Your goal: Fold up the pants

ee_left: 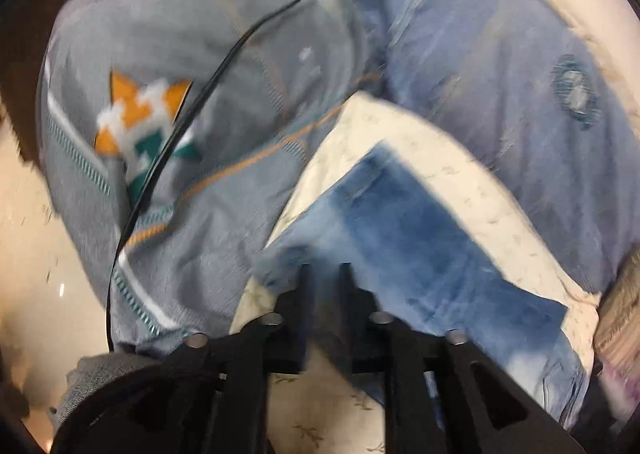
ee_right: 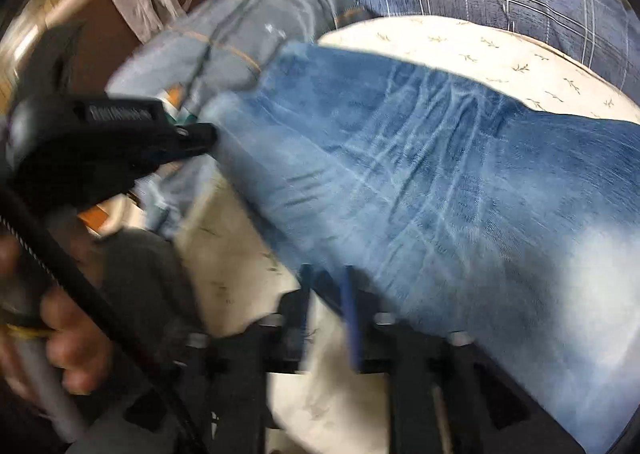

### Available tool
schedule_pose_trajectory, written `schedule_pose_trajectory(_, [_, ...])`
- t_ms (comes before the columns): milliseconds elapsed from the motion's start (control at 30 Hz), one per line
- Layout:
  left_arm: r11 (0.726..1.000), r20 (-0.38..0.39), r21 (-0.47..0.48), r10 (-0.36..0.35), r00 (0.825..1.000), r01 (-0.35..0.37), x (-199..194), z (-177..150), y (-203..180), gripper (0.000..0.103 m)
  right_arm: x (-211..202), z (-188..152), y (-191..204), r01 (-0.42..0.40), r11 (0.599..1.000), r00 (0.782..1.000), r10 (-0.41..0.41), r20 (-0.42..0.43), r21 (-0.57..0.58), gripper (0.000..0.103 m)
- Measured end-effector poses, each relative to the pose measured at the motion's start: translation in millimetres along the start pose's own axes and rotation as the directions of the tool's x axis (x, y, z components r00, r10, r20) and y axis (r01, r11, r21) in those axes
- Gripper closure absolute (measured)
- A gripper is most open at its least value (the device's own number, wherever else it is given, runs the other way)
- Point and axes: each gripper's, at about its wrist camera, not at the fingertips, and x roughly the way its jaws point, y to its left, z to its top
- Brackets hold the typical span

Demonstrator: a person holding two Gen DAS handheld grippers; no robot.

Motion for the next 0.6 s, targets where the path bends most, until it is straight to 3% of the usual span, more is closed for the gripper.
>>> schedule_pose_trajectory(33, [0.999, 0.04, 0.033, -0.021, 0.999, 0.02, -9.3, -5.0, -4.4, 0.064, -17.8, 0.1, -1.3, -0.014, 1.0, 0.999, 0.013, 0.042, 0.014, 0.048])
schedule_pose_trajectory(100, [0.99, 0.098, 0.125, -0.08, 0.992, 0.067, -26.8, -20.0, -19.7, 0.056, -54.9, -3.1, -10.2, 0.001, 0.999, 0.992, -0.006, 0.126, 0.039, 0.035])
schedule_pose_trajectory(233, [0.94, 0.085, 0.298, -0.199, 0.976, 0.166, -48.2, -57.7, -53.9, 0.053, -123.8, -18.1, -44.5, 0.043, 0.99, 0.965, -0.076, 0.25, 0.135, 0.027])
schedule_pose_trajectory(333, [0.872, 0.045, 0.413, -0.309, 0.95, 0.264, -69.7, -86.6, -84.5, 0.05, -175.4, -43.1, -92.5, 0.098, 0.961, 0.923, -0.185, 0.339, 0.258, 0.018])
schedule_pose_trajectory(467, [0.74, -0.064, 0.548, -0.427, 0.902, 0.389, -92.0, -128.0, -138.8, 0.046, -229.8, -81.3, -179.1, 0.126, 0.859, 0.875, -0.331, 0.352, 0.496, 0.018])
schedule_pose_trajectory(567, [0.611, -0.161, 0.657, -0.459, 0.874, 0.442, -96.5, -158.7, -182.0, 0.045, -258.7, -115.3, -236.2, 0.076, 0.748, 0.84, -0.404, 0.362, 0.659, 0.017])
schedule_pose_trajectory(600, [0.553, -0.188, 0.7, -0.468, 0.864, 0.452, -97.5, -169.3, -195.9, 0.045, -261.7, -124.0, -248.2, 0.061, 0.717, 0.835, -0.418, 0.358, 0.694, 0.018])
